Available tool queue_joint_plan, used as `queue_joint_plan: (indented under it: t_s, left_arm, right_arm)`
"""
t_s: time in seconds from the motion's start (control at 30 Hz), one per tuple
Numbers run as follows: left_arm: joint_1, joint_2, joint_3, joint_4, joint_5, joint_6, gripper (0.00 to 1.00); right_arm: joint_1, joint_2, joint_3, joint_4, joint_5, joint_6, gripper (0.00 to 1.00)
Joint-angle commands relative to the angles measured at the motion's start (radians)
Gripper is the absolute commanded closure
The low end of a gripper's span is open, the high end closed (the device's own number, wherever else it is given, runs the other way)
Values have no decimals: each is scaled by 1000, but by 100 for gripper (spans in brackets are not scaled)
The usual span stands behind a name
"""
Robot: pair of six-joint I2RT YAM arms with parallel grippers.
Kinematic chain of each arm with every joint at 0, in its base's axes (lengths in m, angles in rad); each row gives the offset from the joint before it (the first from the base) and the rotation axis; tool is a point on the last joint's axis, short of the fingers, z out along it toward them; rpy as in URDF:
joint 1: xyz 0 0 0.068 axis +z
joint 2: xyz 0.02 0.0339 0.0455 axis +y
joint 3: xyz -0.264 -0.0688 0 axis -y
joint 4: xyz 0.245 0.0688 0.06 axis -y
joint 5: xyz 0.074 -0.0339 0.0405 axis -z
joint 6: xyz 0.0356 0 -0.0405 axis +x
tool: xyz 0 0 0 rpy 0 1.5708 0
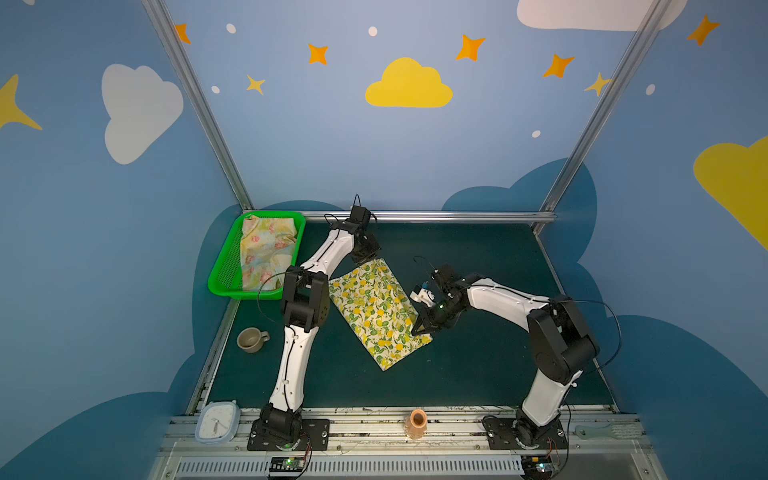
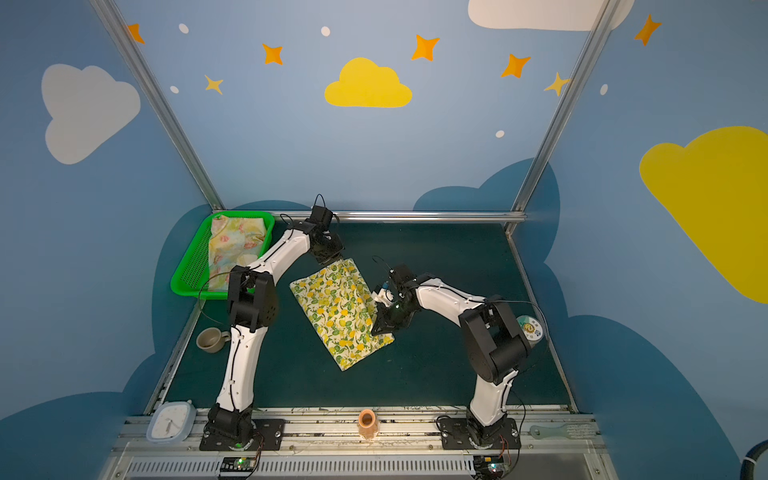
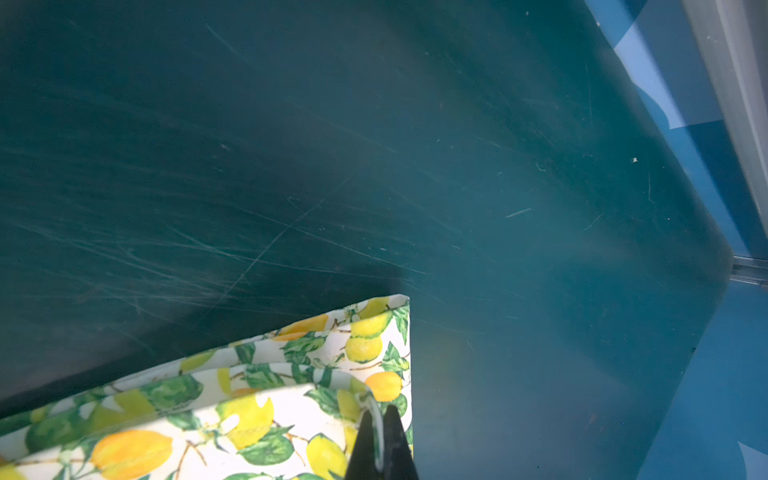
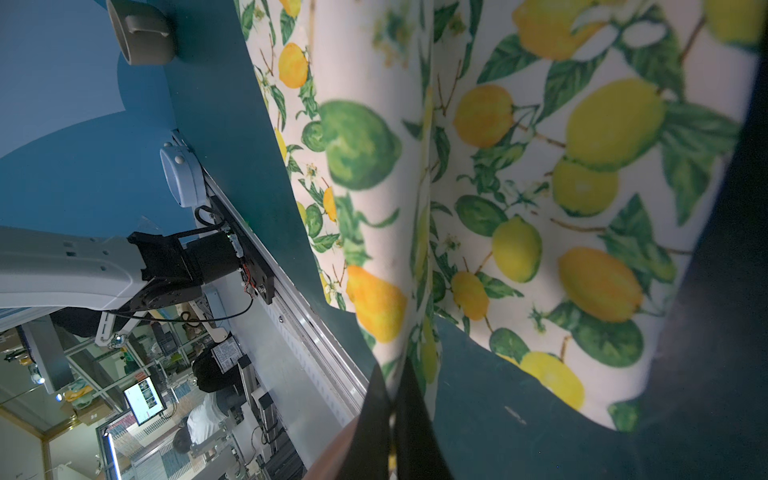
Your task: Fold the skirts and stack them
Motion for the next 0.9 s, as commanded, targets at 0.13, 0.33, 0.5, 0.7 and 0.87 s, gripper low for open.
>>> queue_joint_plan:
  t_s: [0.13,0.33,0.5,0.7,0.87]
  left_arm:
    - [2,7,41,25,-23,-3,96]
    - [-3,7,45,38,-28,-14,96]
    - [-3,16,64,41,-24,-19,96]
    - [-3,34,77,33,-26,-23,96]
    - [-3,43,78,39,-27,-29,96]
  right_arm:
    - [-2,-16,23,-77,20,-10,100]
    - [1,-28,27,-97,45,-15,100]
    - [1,-32,30,-102,54,-17,100]
    - [1,-29,50,-126,82,-25,100]
    - [1,-27,65,-144,94,-39,100]
